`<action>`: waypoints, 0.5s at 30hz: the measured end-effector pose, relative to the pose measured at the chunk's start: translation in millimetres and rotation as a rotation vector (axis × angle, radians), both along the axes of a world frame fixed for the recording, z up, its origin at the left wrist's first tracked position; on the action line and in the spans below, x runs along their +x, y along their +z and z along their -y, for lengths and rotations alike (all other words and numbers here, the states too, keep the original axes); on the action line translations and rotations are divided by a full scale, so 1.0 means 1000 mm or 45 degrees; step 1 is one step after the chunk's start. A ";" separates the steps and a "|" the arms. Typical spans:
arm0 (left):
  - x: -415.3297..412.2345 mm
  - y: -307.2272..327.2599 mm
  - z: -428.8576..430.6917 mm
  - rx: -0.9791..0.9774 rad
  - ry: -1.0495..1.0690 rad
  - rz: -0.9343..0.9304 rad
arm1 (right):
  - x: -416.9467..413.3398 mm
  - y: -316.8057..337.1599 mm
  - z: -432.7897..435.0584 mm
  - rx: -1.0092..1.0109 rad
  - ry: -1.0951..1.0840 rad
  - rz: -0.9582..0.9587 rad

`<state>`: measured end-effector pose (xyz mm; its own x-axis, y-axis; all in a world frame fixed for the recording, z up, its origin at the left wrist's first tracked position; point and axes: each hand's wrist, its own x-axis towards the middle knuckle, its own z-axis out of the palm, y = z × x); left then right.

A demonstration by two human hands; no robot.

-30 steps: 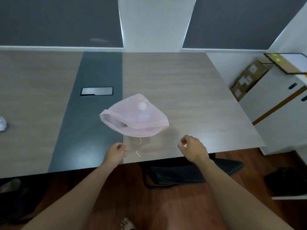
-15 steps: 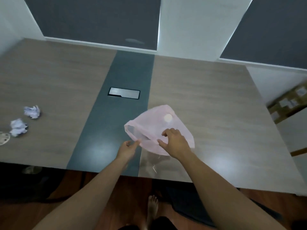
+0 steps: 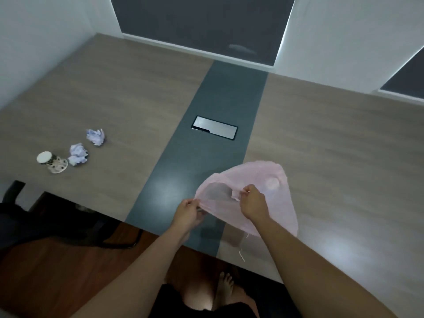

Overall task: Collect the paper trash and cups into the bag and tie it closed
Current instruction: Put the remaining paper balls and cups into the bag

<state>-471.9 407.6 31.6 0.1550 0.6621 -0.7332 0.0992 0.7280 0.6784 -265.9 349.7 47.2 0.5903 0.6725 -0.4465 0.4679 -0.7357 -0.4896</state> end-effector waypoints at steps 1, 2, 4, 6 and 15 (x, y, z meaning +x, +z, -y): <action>-0.010 0.000 -0.011 -0.004 0.020 0.018 | -0.002 0.003 -0.009 0.063 -0.072 -0.078; -0.021 0.000 -0.023 -0.009 0.036 0.046 | -0.005 0.008 -0.019 0.111 -0.121 -0.141; -0.045 0.000 -0.048 -0.025 0.101 0.127 | -0.015 0.017 -0.041 0.187 -0.209 -0.252; -0.069 0.002 -0.071 -0.033 0.191 0.170 | -0.033 0.028 -0.062 0.259 -0.319 -0.371; -0.207 0.024 -0.170 0.087 0.286 -0.042 | -0.156 0.055 -0.155 0.343 -0.561 -0.727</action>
<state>-679.2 577.9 55.8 -0.0249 0.7254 -0.6879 -0.0375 0.6870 0.7257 -422.1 504.4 102.5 0.5563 0.5576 -0.6162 -0.2196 -0.6165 -0.7561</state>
